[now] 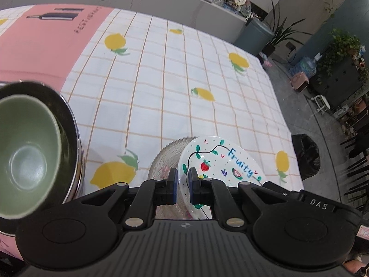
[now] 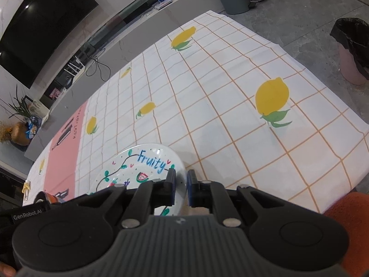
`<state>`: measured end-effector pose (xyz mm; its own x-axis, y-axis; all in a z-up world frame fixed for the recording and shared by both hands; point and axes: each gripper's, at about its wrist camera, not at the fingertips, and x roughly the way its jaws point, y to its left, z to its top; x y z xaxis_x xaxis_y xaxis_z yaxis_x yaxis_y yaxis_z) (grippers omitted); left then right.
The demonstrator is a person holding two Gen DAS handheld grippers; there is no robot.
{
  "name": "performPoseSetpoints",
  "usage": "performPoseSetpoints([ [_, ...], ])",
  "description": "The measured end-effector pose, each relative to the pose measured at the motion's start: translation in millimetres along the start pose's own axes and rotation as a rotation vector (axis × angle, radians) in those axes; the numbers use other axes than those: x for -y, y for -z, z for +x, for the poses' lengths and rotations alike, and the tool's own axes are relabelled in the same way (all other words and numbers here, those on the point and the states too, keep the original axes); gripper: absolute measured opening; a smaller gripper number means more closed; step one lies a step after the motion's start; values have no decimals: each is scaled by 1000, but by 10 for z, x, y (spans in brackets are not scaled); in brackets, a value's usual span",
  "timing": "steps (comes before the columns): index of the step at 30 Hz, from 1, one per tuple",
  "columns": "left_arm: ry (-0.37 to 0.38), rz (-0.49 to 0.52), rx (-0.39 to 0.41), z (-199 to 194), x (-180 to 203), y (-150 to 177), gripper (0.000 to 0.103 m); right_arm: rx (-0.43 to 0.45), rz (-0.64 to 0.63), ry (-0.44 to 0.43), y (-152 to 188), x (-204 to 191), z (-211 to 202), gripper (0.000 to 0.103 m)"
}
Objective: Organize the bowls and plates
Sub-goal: 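Lift the 'Fruity' plate with both grippers and carry it over the glass plates, then lower the 'Fruity' plate onto the glass plates and open both grippers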
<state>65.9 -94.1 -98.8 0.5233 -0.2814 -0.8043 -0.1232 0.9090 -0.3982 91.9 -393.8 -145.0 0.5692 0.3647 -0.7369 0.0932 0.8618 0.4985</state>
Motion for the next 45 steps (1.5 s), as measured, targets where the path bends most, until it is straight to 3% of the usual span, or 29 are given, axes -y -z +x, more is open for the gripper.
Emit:
performPoseSetpoints([
  [14, -16, -2, -52, 221, -87, 83, 11, 20, -90, 81, 51, -120, 117, 9],
  [24, 0, -4, -47, 202, -126, 71, 11, 40, -205, 152, 122, -299, 160, 17],
  [30, -12, 13, -29, 171, -116, 72, 12, 17, -204, 152, 158, -309, 160, 15],
  [36, 12, -19, 0, 117, -154, 58, 29, -9, -183, 136, 169, -296, 143, 17],
  [40, 20, -22, 27, 82, -156, 63, 37, 30, -175, 196, 172, -310, 90, 21],
  [45, -5, 8, 39, 96, -122, 98, 40, 35, -137, 192, 146, -254, 87, 25],
])
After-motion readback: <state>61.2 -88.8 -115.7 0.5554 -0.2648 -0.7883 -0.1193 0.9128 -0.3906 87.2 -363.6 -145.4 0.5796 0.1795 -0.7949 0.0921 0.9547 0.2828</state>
